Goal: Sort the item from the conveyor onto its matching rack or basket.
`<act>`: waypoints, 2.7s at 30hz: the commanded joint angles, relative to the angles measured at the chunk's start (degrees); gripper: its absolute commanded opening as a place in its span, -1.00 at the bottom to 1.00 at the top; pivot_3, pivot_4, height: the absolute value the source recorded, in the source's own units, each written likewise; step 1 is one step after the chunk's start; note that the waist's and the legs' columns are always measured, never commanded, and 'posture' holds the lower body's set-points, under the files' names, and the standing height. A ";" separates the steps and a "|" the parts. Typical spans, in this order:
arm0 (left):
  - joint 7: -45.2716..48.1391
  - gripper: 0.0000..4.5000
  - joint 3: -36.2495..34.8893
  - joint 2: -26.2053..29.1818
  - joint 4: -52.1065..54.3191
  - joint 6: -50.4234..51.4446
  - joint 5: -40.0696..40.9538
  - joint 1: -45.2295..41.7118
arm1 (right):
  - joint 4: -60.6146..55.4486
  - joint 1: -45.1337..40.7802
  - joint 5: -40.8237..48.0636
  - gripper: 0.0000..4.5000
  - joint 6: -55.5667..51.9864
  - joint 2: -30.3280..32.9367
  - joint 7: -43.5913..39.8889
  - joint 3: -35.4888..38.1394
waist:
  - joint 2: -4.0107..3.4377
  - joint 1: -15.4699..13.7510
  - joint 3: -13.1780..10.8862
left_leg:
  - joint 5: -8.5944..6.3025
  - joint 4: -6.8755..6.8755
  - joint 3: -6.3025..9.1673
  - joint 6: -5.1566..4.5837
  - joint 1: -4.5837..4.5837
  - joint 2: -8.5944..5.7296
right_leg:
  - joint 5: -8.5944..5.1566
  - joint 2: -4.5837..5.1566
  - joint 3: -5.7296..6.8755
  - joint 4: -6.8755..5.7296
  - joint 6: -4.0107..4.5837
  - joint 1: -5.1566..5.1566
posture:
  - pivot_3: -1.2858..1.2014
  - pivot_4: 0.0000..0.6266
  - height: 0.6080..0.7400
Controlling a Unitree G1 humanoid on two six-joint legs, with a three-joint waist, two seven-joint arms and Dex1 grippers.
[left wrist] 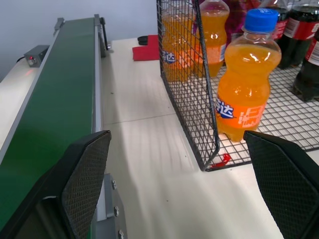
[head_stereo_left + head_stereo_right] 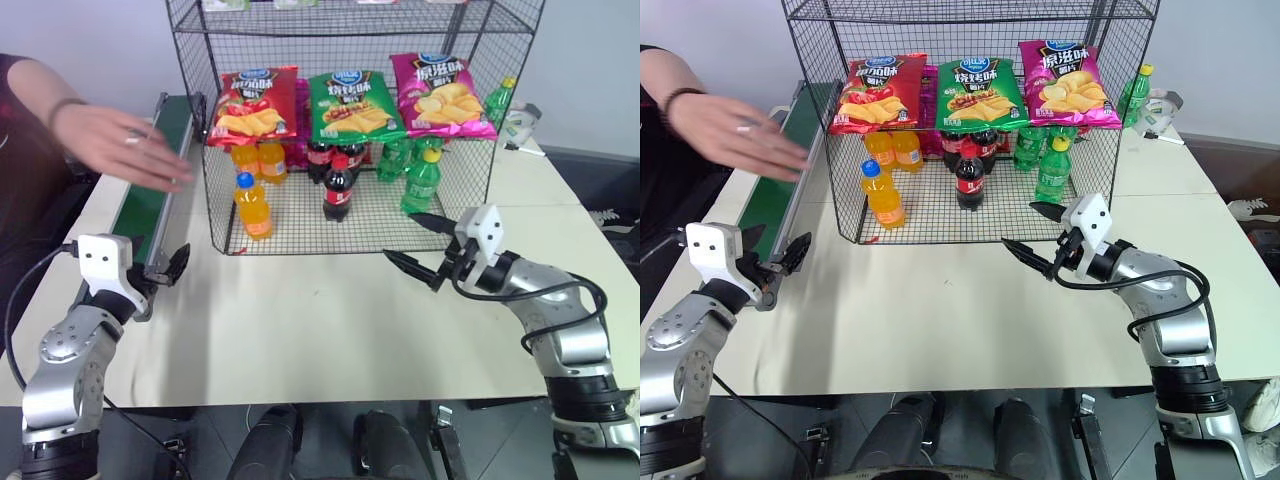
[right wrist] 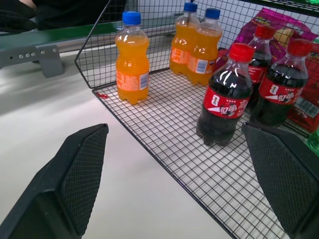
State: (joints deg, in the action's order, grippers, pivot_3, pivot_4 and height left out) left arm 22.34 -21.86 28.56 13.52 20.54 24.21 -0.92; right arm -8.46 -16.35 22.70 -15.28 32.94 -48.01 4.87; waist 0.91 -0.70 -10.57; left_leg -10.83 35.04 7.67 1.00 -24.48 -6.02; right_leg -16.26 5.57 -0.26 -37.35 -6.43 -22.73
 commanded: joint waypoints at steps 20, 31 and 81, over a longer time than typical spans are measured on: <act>-0.76 0.98 0.65 -0.59 -4.15 -2.72 -1.99 -4.98 | -11.68 1.83 0.16 1.00 0.77 -7.13 7.70 -3.32 | -0.01 0.02 0.00 | 0.00 -0.02 0.00 0.00 0.00 0.00 | 0.02 -0.01 0.00 0.01 -0.03 -0.03 | 0.03 -0.52 1.00; -3.37 0.98 0.54 -2.21 -6.61 -4.32 -3.85 -7.92 | -19.71 2.74 -3.88 1.00 -3.75 -15.59 17.21 -13.26 | -0.01 0.05 0.00 | 0.00 -0.03 0.02 0.01 0.00 0.00 | 0.08 -0.02 0.00 0.00 -0.15 -0.28 | 0.03 -0.52 1.00; -18.56 0.98 -5.23 -3.01 -16.52 -9.97 -9.97 -14.39 | -18.59 1.05 -0.11 1.00 -7.62 -19.07 17.97 -13.62 | 0.01 0.07 0.01 | 0.01 -0.02 0.02 0.01 0.01 -0.01 | 0.12 -0.05 0.07 -0.05 -0.20 -0.30 | 0.03 -0.52 1.00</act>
State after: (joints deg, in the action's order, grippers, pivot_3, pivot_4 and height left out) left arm 4.33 -25.71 24.82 -3.92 12.01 14.48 -14.35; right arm -25.36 -14.30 21.58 -23.36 14.49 -30.06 -8.99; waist 0.92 -0.62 -10.56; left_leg -10.82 35.02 7.68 1.01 -24.48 -6.04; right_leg -16.15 5.52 -0.19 -37.40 -6.63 -23.03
